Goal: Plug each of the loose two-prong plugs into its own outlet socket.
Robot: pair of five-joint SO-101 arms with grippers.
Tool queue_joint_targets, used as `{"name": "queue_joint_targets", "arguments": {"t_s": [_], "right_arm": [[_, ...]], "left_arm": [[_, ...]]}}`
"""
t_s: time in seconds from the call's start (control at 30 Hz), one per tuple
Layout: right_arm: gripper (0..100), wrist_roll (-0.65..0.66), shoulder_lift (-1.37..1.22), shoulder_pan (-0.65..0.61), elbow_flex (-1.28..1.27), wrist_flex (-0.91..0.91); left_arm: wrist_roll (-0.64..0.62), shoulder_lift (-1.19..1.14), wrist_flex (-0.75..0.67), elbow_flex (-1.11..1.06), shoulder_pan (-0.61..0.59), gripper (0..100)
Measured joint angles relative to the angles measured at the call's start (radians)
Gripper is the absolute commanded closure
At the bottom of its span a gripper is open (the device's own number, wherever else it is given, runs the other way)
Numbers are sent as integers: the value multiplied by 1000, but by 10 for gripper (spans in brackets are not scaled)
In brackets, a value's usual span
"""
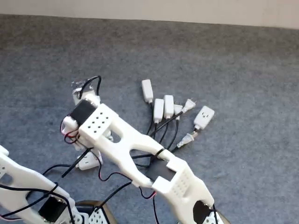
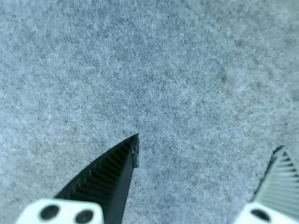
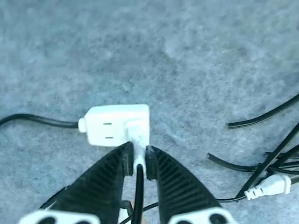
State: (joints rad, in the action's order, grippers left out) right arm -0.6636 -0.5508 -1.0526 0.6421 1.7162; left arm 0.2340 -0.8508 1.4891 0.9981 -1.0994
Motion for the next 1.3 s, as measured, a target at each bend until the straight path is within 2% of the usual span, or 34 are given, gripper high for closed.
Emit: {"name": "queue_joint_targets", "arguments": {"t_s": [0.33,0.8,1.07,1.3], "right_arm": [[994,0,0,18,0,0],[994,0,0,-34,0,0],[994,0,0,-112,0,0],[994,0,-2,-109,46,0]], "left_arm": [[0,0,0,0,0,589],[0,0,0,0,0,589],[0,0,0,0,0,589],[0,0,0,0,0,589]]}}
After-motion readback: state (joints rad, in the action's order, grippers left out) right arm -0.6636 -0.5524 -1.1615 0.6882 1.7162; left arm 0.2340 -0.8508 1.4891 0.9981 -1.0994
